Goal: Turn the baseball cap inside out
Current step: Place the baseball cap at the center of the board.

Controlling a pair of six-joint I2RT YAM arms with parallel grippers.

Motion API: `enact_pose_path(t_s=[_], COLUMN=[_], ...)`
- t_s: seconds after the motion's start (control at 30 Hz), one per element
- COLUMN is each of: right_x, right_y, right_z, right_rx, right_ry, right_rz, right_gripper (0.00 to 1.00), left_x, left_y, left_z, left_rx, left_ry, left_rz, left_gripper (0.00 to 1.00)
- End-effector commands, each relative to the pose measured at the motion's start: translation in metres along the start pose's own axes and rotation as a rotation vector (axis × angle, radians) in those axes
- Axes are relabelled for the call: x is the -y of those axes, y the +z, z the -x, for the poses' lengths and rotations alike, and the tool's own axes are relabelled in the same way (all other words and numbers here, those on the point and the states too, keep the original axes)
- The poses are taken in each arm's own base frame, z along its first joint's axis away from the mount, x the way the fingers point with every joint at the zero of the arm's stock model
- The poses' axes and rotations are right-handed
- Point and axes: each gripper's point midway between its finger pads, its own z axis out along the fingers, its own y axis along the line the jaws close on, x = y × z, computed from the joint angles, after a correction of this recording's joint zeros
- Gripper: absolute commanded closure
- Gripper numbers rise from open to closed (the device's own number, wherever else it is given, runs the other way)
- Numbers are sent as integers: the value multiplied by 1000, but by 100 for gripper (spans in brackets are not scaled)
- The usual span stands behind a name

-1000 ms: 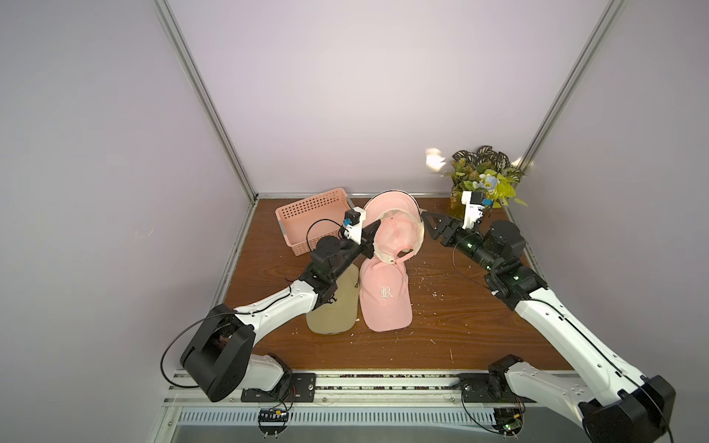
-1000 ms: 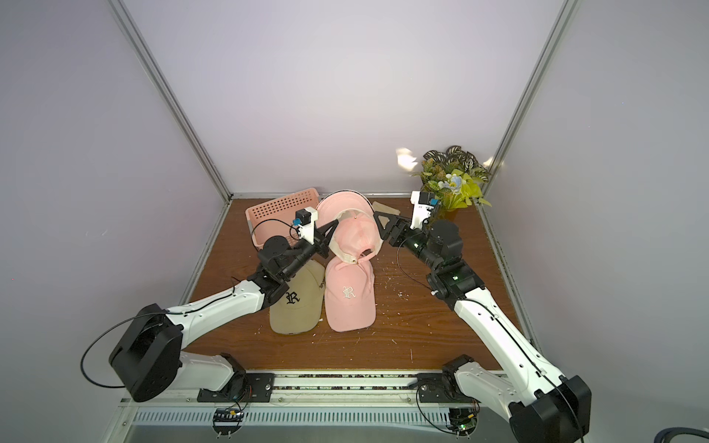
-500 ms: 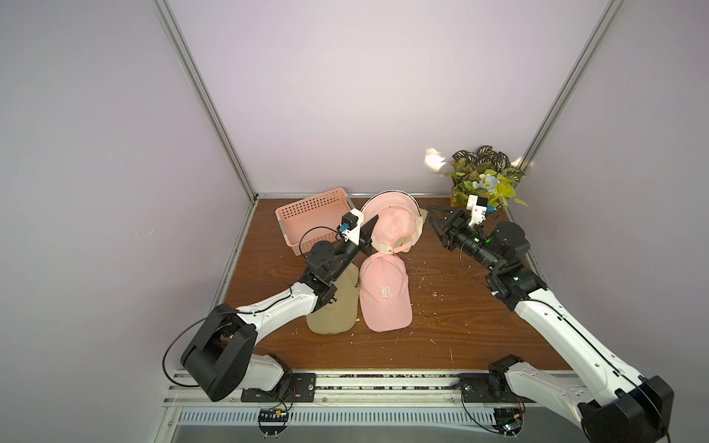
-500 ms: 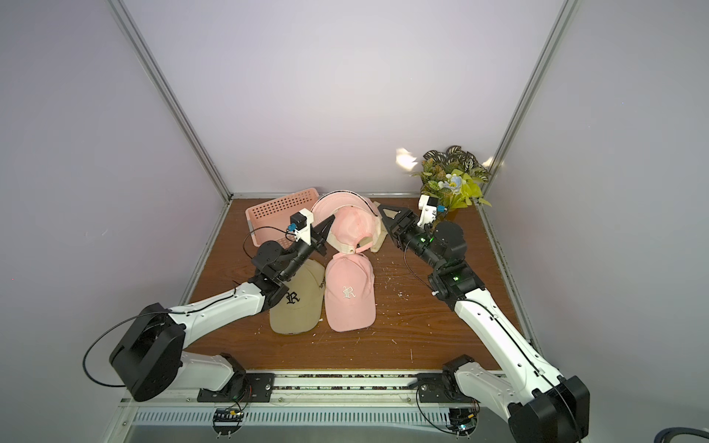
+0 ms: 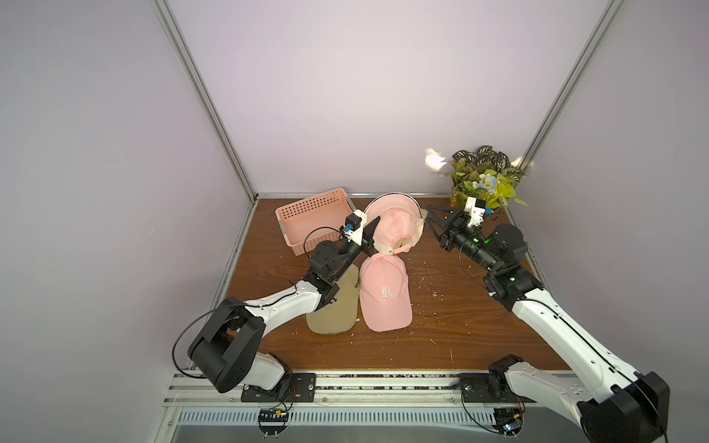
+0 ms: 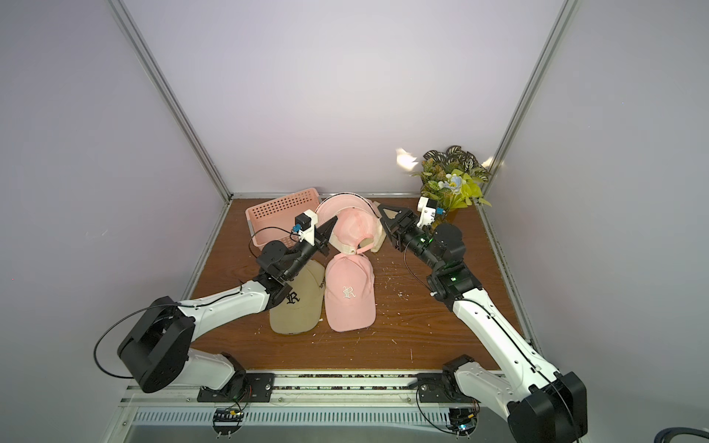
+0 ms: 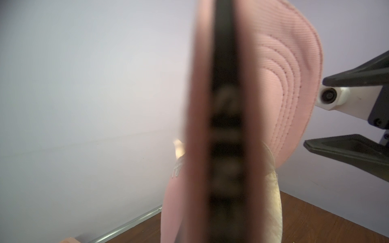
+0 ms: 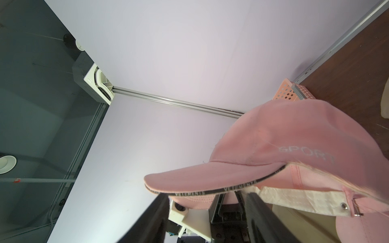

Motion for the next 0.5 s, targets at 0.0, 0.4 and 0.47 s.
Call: enact_pose_path(t_s=[0.0,0.4,0.47], right_x=[-10,6,8], right_y=[1,9,11], right_z=[2,8,8], right_rx=[7,34,33], right_ry=[-1,30,37], right_rz=[57,35,35], right_gripper=[36,35,35], left_x=[-3,8,12], left_y=[7,1,-1], left_z=[34,43,43], left_rx=[116,180,188], left_ry=[15,21,31], left_rz=[-4,-49,-64], left_gripper=[100,100,100])
